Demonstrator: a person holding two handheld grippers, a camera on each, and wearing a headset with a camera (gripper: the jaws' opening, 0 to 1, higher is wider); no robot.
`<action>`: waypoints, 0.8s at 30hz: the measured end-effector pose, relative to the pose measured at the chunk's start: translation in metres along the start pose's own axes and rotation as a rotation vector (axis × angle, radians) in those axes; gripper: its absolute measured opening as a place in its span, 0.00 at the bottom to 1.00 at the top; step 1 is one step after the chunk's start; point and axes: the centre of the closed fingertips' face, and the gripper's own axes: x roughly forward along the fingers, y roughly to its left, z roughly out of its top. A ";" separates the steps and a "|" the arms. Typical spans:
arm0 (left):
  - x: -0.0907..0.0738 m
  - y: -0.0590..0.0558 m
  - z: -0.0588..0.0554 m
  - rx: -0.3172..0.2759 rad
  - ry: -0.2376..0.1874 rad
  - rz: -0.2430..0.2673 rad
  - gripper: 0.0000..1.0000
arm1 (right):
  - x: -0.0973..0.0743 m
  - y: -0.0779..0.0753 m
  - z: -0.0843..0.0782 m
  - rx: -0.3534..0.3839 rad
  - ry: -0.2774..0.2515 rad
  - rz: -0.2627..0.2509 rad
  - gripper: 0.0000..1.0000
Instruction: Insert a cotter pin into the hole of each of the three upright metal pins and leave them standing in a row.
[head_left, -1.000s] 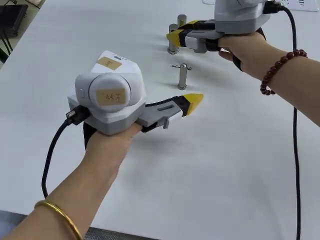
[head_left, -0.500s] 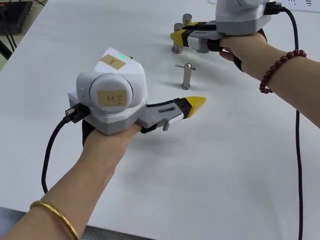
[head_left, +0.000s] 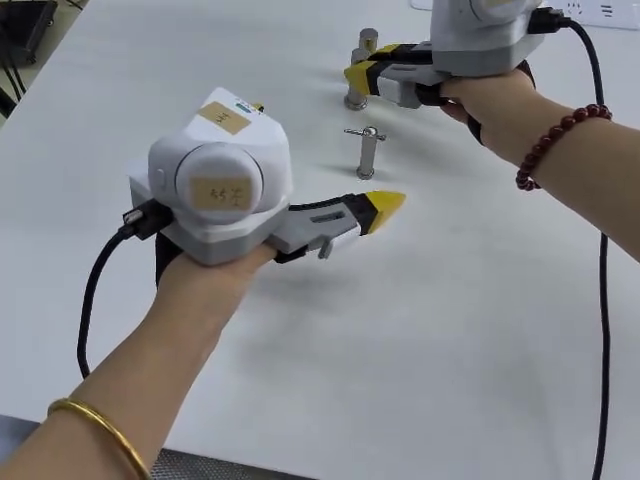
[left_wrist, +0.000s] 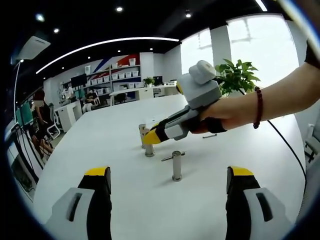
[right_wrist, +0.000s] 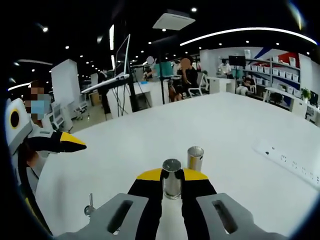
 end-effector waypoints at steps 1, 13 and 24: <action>0.000 -0.001 0.000 -0.001 0.000 -0.003 0.95 | -0.002 -0.001 -0.001 -0.001 0.000 -0.002 0.08; -0.001 -0.003 0.002 0.000 0.003 -0.023 0.96 | -0.041 -0.011 -0.015 0.003 0.015 -0.057 0.07; -0.004 -0.007 0.006 0.003 0.004 -0.039 0.95 | -0.080 -0.002 -0.027 0.007 0.017 -0.100 0.07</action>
